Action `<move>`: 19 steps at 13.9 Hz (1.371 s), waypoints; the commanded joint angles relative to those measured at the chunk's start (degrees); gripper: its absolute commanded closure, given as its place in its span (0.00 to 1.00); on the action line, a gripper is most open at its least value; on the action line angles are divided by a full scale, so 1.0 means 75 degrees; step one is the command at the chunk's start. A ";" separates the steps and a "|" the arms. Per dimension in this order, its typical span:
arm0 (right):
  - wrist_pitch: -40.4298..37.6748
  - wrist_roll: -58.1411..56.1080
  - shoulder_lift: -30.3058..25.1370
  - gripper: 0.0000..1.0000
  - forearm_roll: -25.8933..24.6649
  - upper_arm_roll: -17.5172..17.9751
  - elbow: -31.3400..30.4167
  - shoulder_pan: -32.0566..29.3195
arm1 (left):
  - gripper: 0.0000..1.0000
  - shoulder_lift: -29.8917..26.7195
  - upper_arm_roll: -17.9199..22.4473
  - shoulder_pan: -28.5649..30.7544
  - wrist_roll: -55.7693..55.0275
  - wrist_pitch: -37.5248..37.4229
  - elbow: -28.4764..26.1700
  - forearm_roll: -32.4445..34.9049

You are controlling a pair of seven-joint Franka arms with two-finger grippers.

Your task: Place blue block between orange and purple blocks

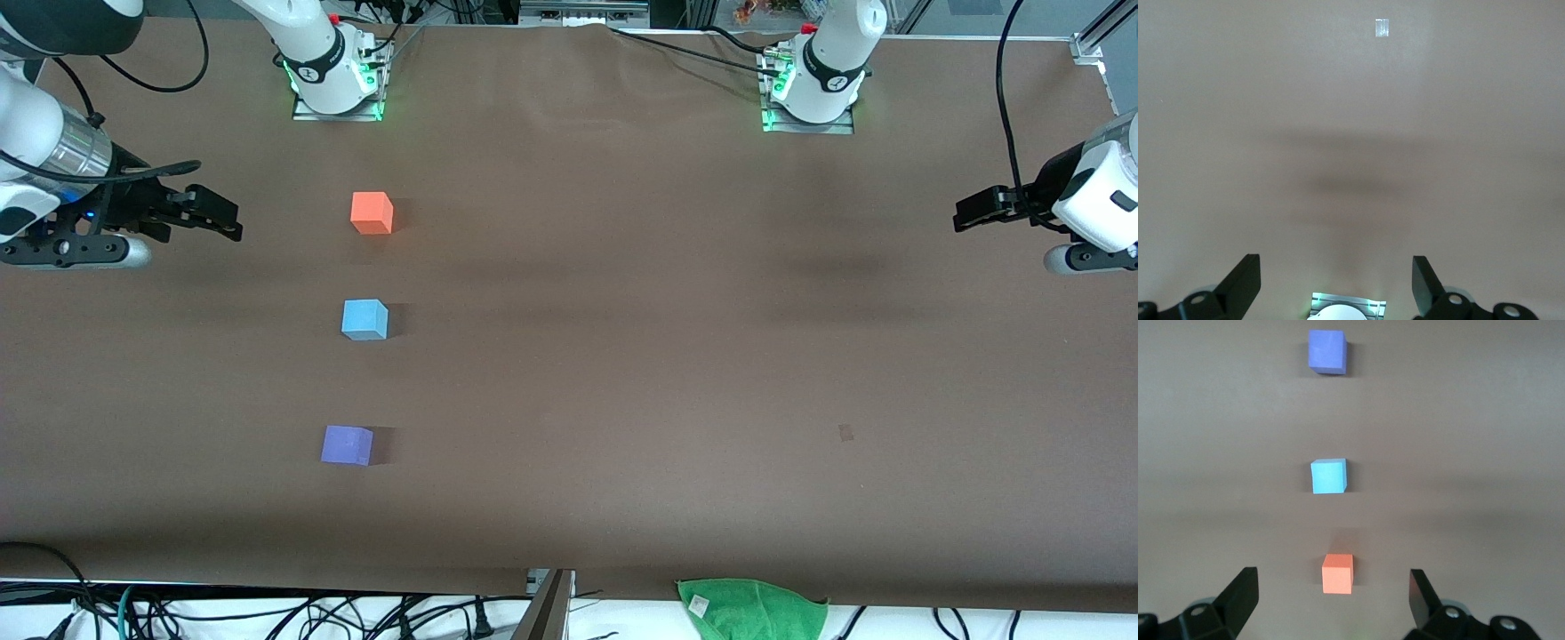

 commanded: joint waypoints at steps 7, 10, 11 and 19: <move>-0.0305 -0.0286 -0.0012 0.00 -0.0379 0.0025 0.0193 -0.0214 | 0.00 -0.0034 0.0016 0.0059 0.0187 0.0012 -0.0007 -0.0161; -0.0339 -0.0298 0.0059 0.00 -0.0450 0.0037 0.0532 -0.0190 | 0.00 -0.0034 0.0016 0.0059 0.0198 0.0012 -0.0007 -0.0161; -0.0340 -0.0297 0.0059 0.00 -0.0602 0.0049 0.0545 -0.0179 | 0.00 -0.0034 0.0016 0.0059 0.0198 0.0012 -0.0007 -0.0161; -0.0422 0.0112 0.0094 0.00 -0.0815 0.0084 0.0534 0.0032 | 0.00 -0.0022 0.0016 0.0059 0.0198 0.0012 -0.0007 -0.0172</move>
